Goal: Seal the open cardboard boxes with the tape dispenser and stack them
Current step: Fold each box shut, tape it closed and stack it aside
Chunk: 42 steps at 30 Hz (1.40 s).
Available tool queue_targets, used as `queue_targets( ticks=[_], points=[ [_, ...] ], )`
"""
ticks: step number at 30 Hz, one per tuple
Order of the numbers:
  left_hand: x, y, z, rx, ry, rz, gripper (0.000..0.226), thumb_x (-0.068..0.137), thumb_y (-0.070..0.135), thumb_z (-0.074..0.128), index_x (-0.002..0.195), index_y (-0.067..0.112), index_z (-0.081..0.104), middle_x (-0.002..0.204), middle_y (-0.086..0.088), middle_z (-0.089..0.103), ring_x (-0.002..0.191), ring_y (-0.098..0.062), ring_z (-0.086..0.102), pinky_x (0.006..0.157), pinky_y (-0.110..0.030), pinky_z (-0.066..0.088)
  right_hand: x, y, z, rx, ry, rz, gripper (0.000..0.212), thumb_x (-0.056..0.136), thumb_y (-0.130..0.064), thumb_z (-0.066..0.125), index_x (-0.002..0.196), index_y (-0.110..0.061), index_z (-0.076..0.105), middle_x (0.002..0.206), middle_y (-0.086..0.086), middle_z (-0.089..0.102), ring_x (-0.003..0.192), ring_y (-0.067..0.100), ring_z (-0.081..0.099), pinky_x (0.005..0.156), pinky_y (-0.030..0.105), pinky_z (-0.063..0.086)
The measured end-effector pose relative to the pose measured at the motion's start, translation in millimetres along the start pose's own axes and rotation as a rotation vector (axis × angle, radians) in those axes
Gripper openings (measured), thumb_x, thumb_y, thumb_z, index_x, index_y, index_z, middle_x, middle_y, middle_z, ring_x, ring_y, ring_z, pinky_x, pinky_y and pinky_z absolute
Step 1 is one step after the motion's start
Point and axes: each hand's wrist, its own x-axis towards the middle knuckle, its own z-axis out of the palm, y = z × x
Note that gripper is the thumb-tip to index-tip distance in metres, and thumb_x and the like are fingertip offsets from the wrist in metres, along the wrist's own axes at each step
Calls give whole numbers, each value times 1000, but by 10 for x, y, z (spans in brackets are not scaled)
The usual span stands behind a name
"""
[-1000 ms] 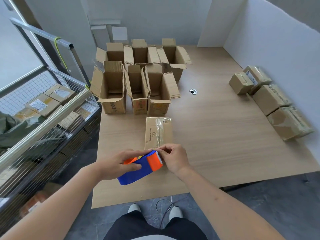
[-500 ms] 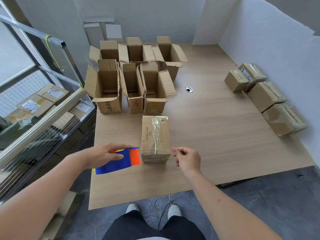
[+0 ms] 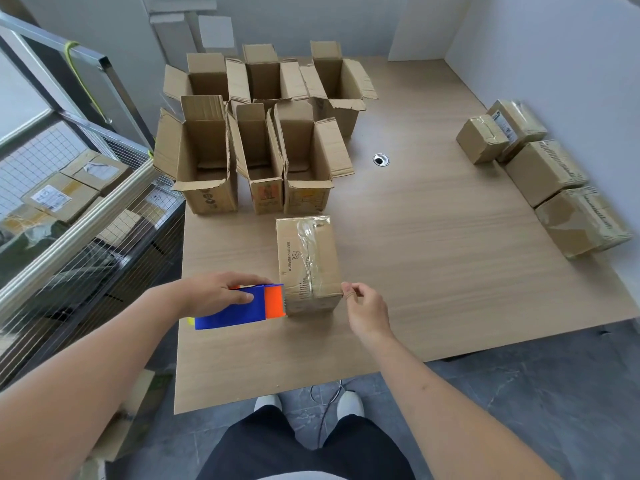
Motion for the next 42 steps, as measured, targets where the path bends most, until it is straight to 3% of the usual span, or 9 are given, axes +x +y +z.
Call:
queue_targets(
  ticks=[3,6,10,16,24,28,34,39,42],
  points=[
    [43,47,13,34,-14,-28,45,106,41,47,135,75,37,145,24,47,126,-15,47,110,-48,37,21,-77,10,-232,1,25,62,107,-51,30,158,-15,27,153,8,42,133,31,48,101,43,42],
    [75,95,50,14,-10,-12,45,107,38,46,140,68,39,145,22,49,125,-15,50,110,-48,38,-28,-173,-8,-474,192,-356,61,109,-39,31,161,-12,19,162,11,33,140,31,42,109,45,38],
    [93,142,136,-59,-13,0,44,108,36,48,143,62,43,138,22,55,118,-11,54,106,-43,42,34,-207,151,-700,-61,-797,67,108,-51,20,164,-18,3,172,2,-5,158,18,-5,128,42,5],
    [-47,-121,270,-252,-17,98,51,107,30,52,140,67,42,137,35,53,127,-1,50,107,-31,39,240,-58,245,-867,4,-956,77,101,-69,23,161,-22,26,169,8,18,156,26,17,123,47,26],
    [-72,-257,229,-162,-16,101,49,107,36,51,141,68,39,140,31,51,130,2,45,116,-39,34,263,-101,219,-879,-87,-902,75,100,-69,29,163,-31,15,171,3,7,158,22,7,125,44,16],
    [2,-169,247,-57,11,34,48,107,40,45,138,75,33,136,25,52,125,-4,47,109,-38,36,245,-141,198,-865,-109,-871,68,104,-63,26,163,-33,14,172,2,4,158,22,4,125,43,9],
    [27,-195,334,-178,25,-17,42,107,43,45,124,81,40,125,48,52,119,11,49,102,-25,37,236,-152,206,-886,-63,-885,68,101,-62,33,162,-31,23,170,6,14,156,25,15,124,42,14],
    [126,-232,326,-281,-18,-139,36,104,52,49,139,60,45,137,20,55,121,-11,56,110,-40,42,226,-185,189,-855,-133,-846,69,100,-64,29,162,-36,15,171,2,7,158,23,6,126,40,7],
    [145,-135,263,-275,-65,-171,32,105,52,47,137,58,42,129,20,56,114,-11,57,96,-30,47,247,-210,166,-845,-201,-814,70,99,-67,22,161,-40,4,170,-4,-8,157,19,-10,128,38,-4]
  ],
)
